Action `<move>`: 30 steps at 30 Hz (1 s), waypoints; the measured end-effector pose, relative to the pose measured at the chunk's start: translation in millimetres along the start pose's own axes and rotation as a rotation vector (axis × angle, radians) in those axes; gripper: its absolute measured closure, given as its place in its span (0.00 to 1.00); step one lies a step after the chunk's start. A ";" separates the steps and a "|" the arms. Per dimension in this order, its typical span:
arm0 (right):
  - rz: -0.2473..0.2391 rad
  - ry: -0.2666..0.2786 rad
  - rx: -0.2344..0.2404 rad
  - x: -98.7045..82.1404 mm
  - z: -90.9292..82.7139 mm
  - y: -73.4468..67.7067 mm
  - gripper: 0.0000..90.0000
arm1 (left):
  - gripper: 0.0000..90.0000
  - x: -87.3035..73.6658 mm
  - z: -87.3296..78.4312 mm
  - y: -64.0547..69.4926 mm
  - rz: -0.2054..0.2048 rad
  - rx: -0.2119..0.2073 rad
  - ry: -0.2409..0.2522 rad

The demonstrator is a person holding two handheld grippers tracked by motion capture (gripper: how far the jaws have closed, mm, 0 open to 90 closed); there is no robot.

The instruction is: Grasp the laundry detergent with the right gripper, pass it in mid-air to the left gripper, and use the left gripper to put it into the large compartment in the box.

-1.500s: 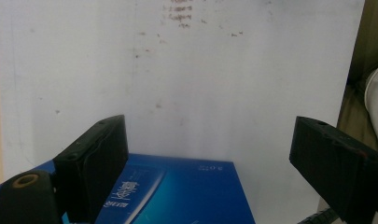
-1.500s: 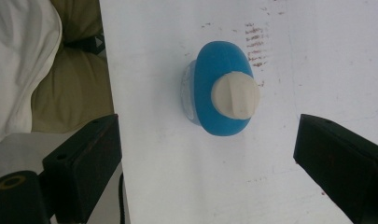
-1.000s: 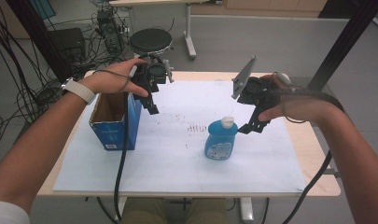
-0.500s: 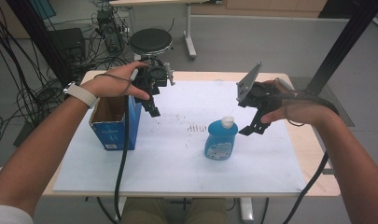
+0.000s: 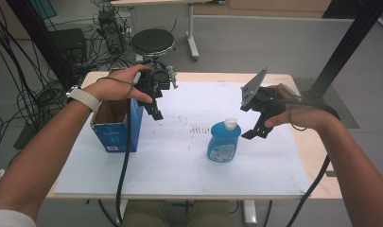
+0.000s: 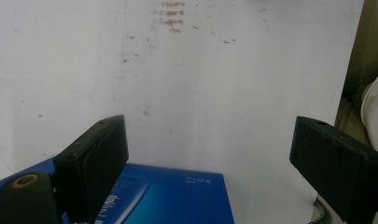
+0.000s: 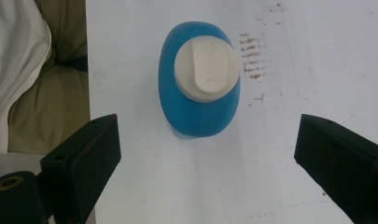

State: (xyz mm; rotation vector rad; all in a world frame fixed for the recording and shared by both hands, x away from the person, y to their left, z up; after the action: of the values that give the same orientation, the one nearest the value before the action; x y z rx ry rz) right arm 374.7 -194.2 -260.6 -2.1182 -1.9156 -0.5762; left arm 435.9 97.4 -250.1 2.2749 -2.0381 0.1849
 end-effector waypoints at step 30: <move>0.046 0.037 0.020 -24.4 21.8 6.9 0.07 | 0.13 0.7 -1.3 9.1 -0.047 0.004 0.002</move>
State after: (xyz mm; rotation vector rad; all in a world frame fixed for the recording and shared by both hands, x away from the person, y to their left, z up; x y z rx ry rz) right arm 382.8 -207.7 -290.1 -2.1176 -1.8408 -0.5803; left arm 426.9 96.0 -248.9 2.3204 -1.9832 0.1881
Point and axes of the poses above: each handheld gripper's, and its own axes: z roughly forward along the jaws, x roughly out of its top, y roughly to its right, the point moved 2 cm from there along z, roughly forward along the jaws, and after that the axes turned 1 degree about -x, right-handed, at the moved point
